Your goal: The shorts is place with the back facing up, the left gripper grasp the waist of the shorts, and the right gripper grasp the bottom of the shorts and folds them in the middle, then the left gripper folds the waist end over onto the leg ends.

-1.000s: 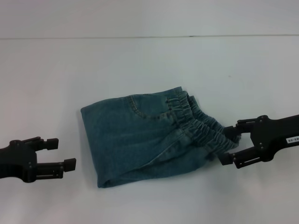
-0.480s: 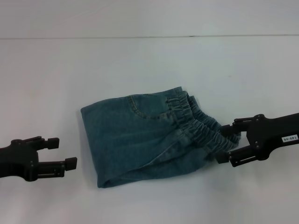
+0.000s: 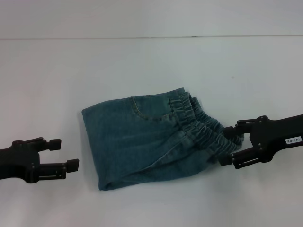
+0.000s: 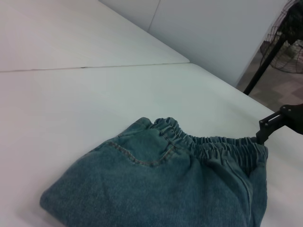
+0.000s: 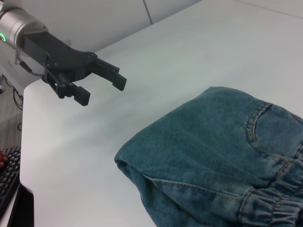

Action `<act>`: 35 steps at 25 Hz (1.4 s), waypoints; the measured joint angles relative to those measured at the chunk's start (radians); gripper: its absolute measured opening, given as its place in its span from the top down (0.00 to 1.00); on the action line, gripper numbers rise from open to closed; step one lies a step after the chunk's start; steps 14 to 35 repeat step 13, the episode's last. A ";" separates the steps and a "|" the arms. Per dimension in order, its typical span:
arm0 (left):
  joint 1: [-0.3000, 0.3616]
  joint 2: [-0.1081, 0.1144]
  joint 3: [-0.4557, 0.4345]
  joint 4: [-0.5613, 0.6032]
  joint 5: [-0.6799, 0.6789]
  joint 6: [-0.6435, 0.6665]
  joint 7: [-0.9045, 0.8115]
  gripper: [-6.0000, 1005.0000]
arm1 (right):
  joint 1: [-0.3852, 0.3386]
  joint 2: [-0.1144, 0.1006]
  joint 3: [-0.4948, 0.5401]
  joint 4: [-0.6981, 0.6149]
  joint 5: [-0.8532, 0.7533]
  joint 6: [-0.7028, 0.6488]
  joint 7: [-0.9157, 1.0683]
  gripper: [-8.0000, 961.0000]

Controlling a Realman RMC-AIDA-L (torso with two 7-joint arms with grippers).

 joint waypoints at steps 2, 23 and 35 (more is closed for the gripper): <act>-0.001 0.000 0.000 0.002 0.000 0.001 0.000 0.06 | 0.000 0.000 0.000 0.000 0.000 0.000 0.000 0.02; -0.005 0.001 0.000 0.004 -0.001 0.009 -0.001 0.06 | 0.000 0.001 0.000 0.000 0.000 0.000 0.000 0.01; -0.005 0.001 0.000 0.004 -0.001 0.009 -0.001 0.06 | 0.000 0.001 0.000 0.000 0.000 0.000 0.000 0.01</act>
